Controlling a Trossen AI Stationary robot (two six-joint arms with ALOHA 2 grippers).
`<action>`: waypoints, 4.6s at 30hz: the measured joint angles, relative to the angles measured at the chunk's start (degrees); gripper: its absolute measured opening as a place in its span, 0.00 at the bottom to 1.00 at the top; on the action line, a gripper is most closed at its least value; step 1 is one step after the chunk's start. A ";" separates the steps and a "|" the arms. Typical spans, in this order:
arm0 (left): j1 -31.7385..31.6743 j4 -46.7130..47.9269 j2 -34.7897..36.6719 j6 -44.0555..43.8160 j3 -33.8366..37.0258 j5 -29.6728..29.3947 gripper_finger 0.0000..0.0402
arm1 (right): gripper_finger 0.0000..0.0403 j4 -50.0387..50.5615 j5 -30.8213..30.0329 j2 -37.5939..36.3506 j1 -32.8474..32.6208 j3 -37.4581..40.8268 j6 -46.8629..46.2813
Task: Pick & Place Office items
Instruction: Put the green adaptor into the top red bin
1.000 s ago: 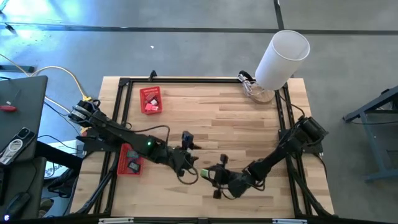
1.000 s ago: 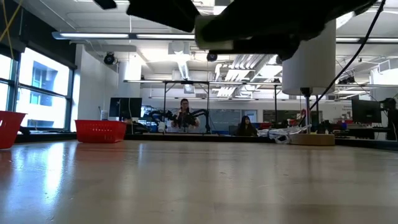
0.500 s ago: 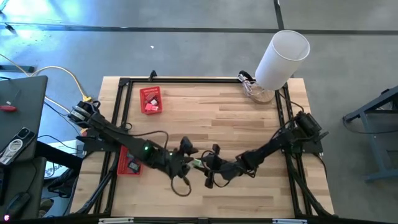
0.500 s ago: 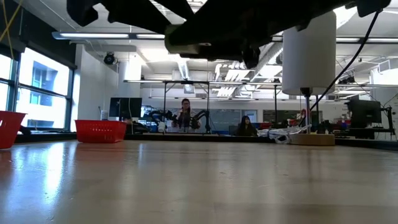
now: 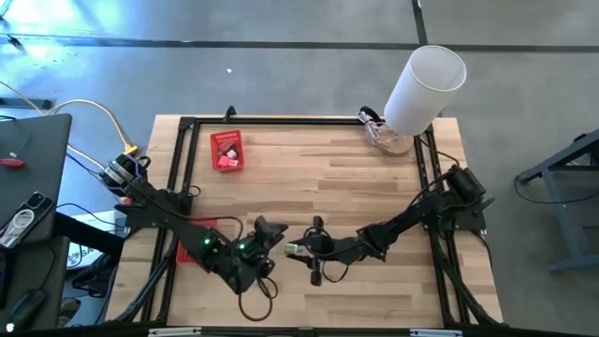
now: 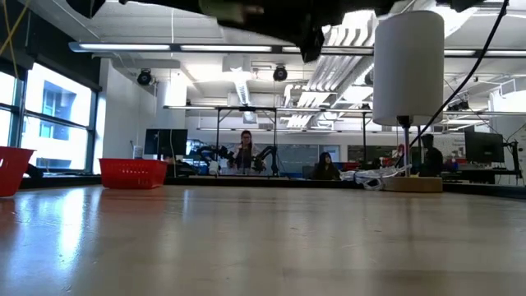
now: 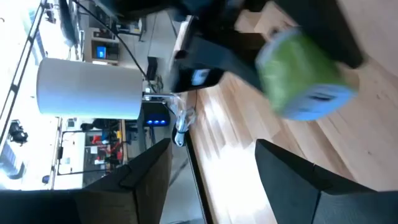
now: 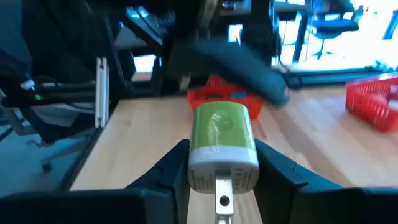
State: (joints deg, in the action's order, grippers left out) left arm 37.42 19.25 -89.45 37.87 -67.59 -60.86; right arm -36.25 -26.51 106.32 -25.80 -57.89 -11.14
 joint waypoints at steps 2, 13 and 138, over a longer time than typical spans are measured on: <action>0.52 0.04 0.00 -1.50 0.00 -0.56 0.55 | 0.30 -0.18 -0.12 -1.01 -0.16 -0.02 1.38; -0.23 -0.03 0.00 -12.19 0.00 -0.48 0.55 | 0.30 0.09 2.30 -5.36 -0.55 -0.02 7.37; -72.55 10.40 24.84 -52.77 32.28 43.58 0.37 | 0.86 36.88 -18.12 -14.14 -9.74 6.32 -32.59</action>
State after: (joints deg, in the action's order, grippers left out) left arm -35.14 29.65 -64.61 -14.90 -35.31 -17.28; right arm 0.62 -44.63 92.18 -35.54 -51.57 -43.72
